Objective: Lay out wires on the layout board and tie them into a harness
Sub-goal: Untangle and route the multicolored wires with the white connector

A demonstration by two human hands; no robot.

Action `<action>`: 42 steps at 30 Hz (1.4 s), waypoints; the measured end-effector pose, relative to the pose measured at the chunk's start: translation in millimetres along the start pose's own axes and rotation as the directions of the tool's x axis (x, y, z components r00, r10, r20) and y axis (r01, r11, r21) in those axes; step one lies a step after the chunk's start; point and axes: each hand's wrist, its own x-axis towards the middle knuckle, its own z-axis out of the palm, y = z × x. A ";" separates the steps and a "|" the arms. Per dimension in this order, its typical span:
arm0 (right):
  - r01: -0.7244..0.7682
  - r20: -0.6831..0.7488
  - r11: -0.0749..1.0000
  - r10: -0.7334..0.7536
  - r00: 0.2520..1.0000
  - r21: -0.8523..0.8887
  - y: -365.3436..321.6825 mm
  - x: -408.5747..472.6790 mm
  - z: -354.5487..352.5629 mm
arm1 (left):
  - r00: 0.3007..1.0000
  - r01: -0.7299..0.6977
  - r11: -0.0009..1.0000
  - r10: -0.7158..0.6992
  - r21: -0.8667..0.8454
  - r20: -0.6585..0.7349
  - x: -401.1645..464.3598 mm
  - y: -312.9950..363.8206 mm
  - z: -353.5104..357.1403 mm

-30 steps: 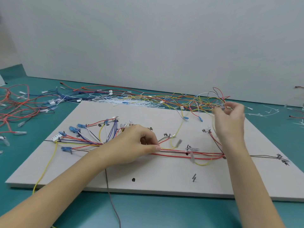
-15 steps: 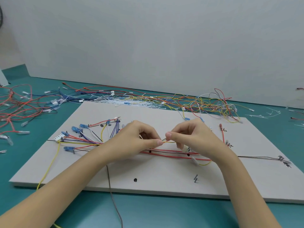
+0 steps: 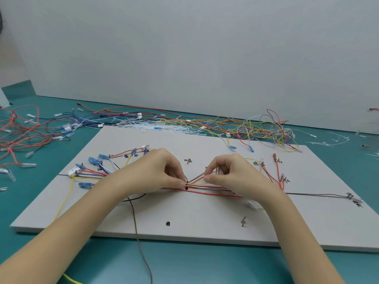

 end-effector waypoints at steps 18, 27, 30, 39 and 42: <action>-0.144 -0.143 0.936 0.198 0.970 0.321 -1.8 3.3 -4.9 | 0.991 0.060 0.997 -0.055 0.040 -0.126 1.5 -0.7 11.1; -0.119 -0.009 0.957 0.126 0.992 0.264 -6.8 -3.0 -24.2 | 0.995 0.068 0.996 -0.063 0.057 -0.083 4.3 -6.5 7.7; -0.130 -0.086 0.984 0.141 0.986 0.119 -16.9 9.5 -19.4 | 0.996 0.064 0.997 -0.061 0.044 -0.069 5.4 -6.4 7.5; -0.327 -0.085 0.845 0.322 0.943 -0.424 -49.3 70.5 5.3 | 0.994 0.058 0.997 -0.062 -0.048 -0.095 4.8 -5.6 10.8; -0.356 -0.004 0.821 0.396 0.918 -0.447 -51.0 87.9 13.9 | 0.992 0.071 0.996 -0.076 -0.048 -0.101 5.3 -6.9 12.1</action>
